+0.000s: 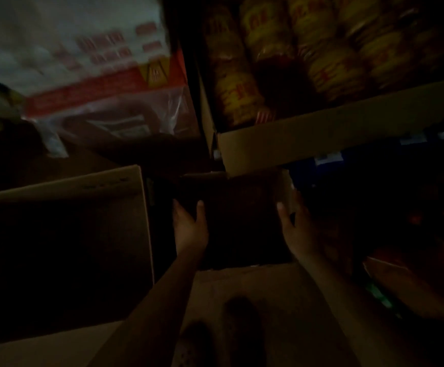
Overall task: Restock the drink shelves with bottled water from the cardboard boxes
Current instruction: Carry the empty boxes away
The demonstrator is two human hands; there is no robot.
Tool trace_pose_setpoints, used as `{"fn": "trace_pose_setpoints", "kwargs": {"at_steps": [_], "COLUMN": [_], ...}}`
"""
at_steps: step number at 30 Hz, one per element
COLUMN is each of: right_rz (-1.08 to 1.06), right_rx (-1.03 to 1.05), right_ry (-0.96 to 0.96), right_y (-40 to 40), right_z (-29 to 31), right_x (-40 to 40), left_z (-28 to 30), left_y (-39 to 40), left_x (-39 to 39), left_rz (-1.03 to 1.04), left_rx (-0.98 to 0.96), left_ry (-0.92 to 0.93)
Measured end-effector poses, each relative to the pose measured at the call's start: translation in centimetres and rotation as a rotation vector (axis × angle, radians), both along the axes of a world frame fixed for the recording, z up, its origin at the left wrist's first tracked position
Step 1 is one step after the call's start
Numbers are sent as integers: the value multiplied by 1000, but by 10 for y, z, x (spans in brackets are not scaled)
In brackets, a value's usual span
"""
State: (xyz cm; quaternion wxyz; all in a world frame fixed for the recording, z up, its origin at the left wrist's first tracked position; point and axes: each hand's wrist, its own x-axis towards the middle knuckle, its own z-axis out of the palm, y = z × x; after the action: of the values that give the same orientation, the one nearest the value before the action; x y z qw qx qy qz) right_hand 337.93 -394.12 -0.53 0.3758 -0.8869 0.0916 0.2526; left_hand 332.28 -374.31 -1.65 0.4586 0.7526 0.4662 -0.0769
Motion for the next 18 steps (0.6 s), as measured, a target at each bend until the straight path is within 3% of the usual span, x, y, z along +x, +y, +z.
{"fn": "trace_pose_setpoints", "kwargs": {"at_steps": [5,10,14,18], "right_rz": [-27,-119,-145,-108], "right_rx": [68,166,128,65], "right_ry": [30,-33,-51,-31], "right_y": [-3,-4,-5,-11], "right_z": [-52,-76,-75,-47], "right_x": [-3,-11,-12,-20], "left_z": [-35,-44,-46,-26], "left_y": [16,16,16,7], "left_x": [-3,-15,-19,-30], "left_rz": [262,151,124,76], "left_rx": [-148,-122,-115,12], "left_ry": [63,-94,-135,-24]}}
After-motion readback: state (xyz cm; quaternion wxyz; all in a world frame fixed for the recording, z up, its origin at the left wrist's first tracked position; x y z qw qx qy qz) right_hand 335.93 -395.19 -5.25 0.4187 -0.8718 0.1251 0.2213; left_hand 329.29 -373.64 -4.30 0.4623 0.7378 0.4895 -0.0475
